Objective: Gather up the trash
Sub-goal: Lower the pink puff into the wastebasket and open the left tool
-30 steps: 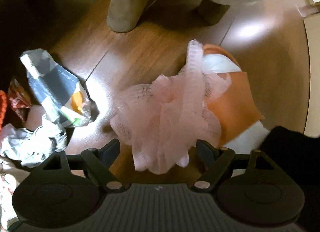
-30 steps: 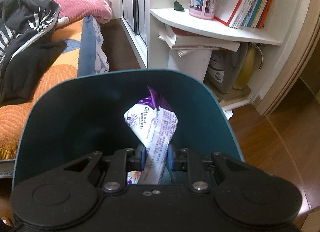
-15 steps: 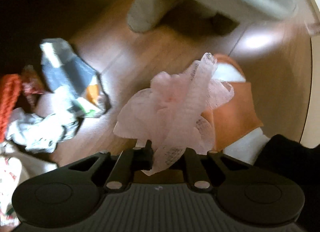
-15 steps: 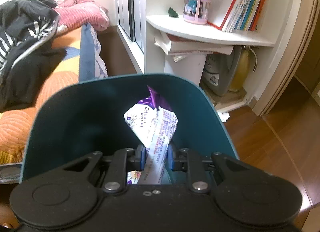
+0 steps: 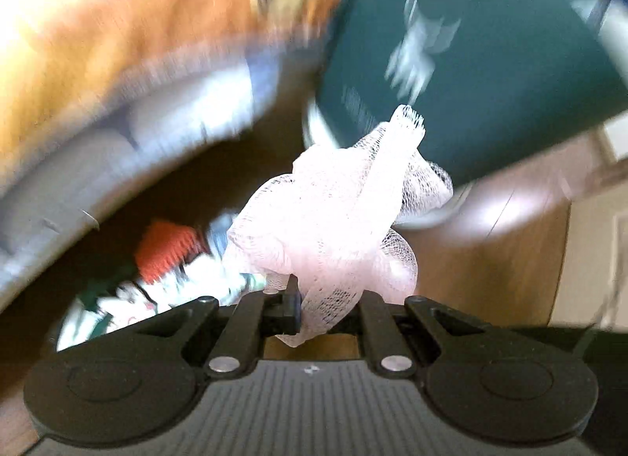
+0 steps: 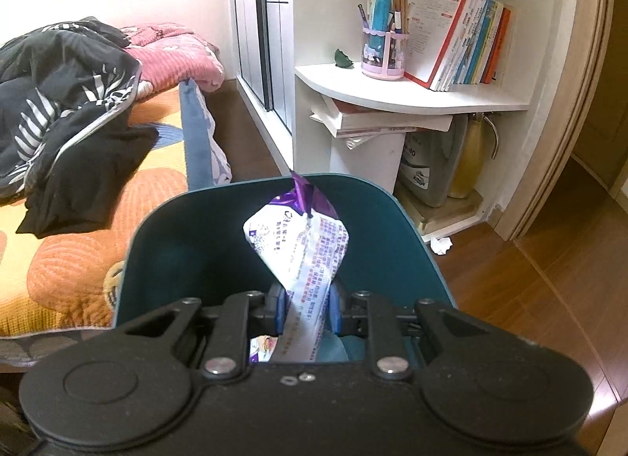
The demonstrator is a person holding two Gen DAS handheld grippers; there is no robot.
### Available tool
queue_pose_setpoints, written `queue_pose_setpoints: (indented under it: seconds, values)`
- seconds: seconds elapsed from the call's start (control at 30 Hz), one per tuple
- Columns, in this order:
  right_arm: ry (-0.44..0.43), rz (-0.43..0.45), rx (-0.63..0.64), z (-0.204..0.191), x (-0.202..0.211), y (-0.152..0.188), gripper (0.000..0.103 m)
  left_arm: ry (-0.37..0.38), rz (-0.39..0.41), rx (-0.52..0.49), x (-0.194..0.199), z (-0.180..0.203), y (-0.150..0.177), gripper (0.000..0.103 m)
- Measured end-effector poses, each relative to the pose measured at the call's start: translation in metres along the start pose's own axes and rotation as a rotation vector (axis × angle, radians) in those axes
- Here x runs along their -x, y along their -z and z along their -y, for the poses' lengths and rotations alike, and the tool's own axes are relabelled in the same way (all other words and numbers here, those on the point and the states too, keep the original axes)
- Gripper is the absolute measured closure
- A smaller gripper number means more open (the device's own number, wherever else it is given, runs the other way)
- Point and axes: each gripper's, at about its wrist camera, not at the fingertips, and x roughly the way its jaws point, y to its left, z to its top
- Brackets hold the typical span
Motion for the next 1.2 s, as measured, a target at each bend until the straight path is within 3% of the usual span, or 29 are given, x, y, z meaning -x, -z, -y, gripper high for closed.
queue_pose_setpoints:
  seconds: [0.2,0.37,0.5,0.63,0.7,0.83,0.93,0.97,1.1,1.2]
  values:
    - [0.014,0.018,0.024,0.003,0.017,0.000,0.083,0.019,0.190,-0.010,0.108,0.042,-0.043,0.094]
    - [0.014,0.029,0.021,0.010,0.030,0.000,0.083,0.045,0.306,-0.076,0.154,0.097,-0.096,0.094]
    - [0.019,0.017,0.017,0.014,0.030,0.000,0.082,0.032,0.263,-0.112,0.136,0.136,-0.137,0.094]
    - [0.014,-0.029,0.014,0.016,0.019,0.002,0.081,-0.034,0.177,-0.145,0.088,0.164,-0.164,0.094]
    - [0.015,-0.055,0.020,0.017,0.014,0.003,0.076,-0.054,0.111,-0.150,0.065,0.170,-0.168,0.094]
    - [-0.002,-0.085,0.010,0.021,0.007,0.008,0.071,-0.148,0.072,-0.185,0.027,0.178,-0.170,0.094]
    - [-0.012,-0.092,0.011,0.020,0.009,0.011,0.066,-0.152,0.054,-0.174,0.013,0.178,-0.174,0.092]
    - [-0.010,-0.094,0.011,0.020,0.009,0.012,0.061,-0.152,0.052,-0.175,0.010,0.179,-0.174,0.091]
    - [0.000,-0.115,0.003,0.021,0.013,0.011,0.057,-0.175,0.049,-0.181,0.014,0.184,-0.169,0.074]
    - [0.003,-0.112,0.004,0.023,0.022,0.010,0.055,-0.166,0.064,-0.175,0.021,0.186,-0.167,0.068]
